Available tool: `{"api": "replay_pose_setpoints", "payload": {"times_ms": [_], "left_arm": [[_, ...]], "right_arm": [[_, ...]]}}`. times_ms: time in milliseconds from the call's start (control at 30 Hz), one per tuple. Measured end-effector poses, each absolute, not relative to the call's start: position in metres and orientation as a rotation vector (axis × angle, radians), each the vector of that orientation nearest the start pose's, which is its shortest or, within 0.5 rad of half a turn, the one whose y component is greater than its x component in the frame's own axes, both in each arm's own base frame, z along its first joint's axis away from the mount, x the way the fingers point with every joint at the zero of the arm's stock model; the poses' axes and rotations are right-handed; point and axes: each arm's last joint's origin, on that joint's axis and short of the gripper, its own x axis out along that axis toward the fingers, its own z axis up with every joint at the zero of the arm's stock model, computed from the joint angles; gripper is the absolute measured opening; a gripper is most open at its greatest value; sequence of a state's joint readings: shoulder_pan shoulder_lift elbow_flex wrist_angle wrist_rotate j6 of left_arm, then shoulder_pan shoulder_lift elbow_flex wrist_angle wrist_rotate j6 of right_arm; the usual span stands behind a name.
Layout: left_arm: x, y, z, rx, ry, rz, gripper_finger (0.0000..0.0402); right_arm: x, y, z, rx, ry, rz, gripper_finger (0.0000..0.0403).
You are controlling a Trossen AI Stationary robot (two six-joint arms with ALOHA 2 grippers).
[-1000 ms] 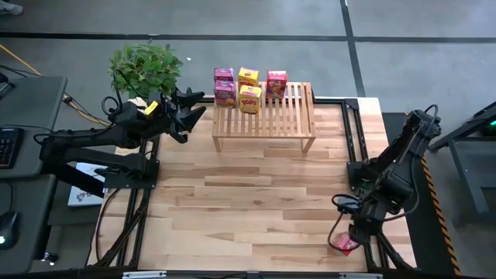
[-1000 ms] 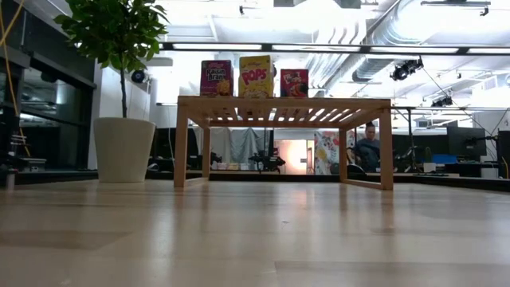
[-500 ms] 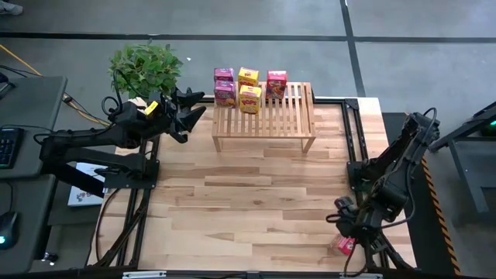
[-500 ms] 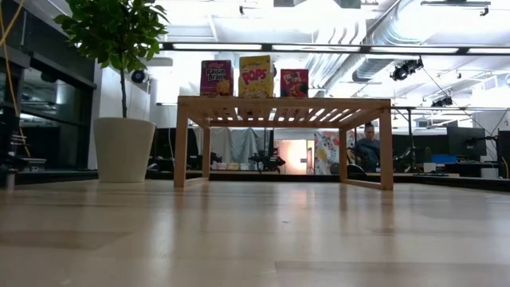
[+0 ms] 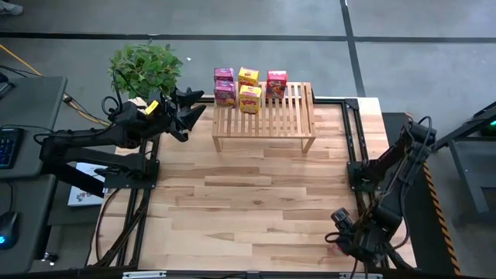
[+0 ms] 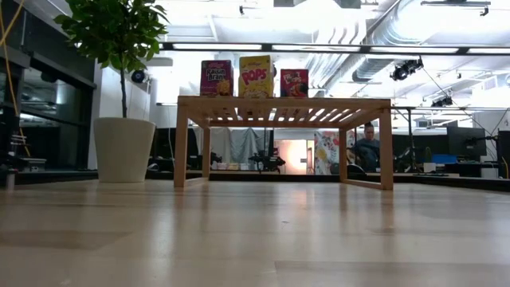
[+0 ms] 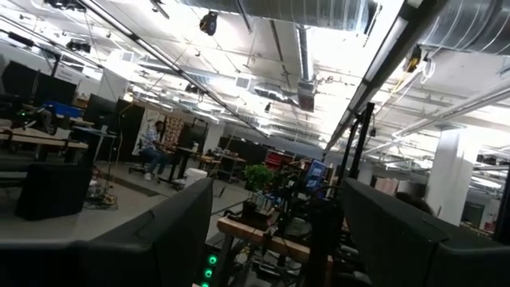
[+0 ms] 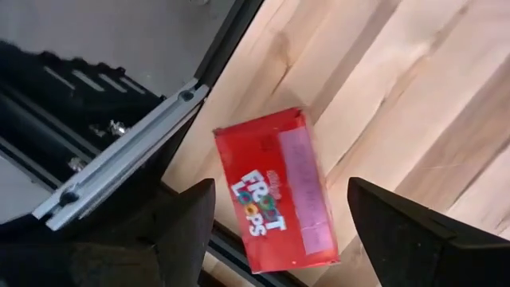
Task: Stack cereal on shelf
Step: Put the red cereal box aligned with the other red cereal box on the shelf
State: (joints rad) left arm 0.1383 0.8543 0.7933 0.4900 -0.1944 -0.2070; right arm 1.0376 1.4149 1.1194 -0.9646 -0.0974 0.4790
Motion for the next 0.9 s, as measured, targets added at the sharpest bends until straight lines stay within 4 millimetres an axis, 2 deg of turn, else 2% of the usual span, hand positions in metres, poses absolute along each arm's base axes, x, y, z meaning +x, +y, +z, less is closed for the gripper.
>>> {"api": "replay_pose_setpoints", "payload": {"times_ms": [200,367,733,900], "left_arm": [[0.18,0.031,0.388,-0.214,-0.463,0.282,0.0268],[0.18,0.031,0.388,-0.214,-0.463,0.282,0.0268],[0.18,0.031,0.387,-0.213,-0.462,0.281,0.0268],[0.18,0.031,0.387,-0.213,-0.462,0.281,0.0268]], "right_arm": [[0.122,0.232,0.255,-0.262,1.359,0.695,0.0278],[0.118,0.234,0.255,-0.316,1.306,0.655,0.0278],[0.124,0.245,0.231,-0.426,1.347,0.645,0.0278],[0.127,0.249,0.227,-0.435,1.33,0.65,0.0273]]}}
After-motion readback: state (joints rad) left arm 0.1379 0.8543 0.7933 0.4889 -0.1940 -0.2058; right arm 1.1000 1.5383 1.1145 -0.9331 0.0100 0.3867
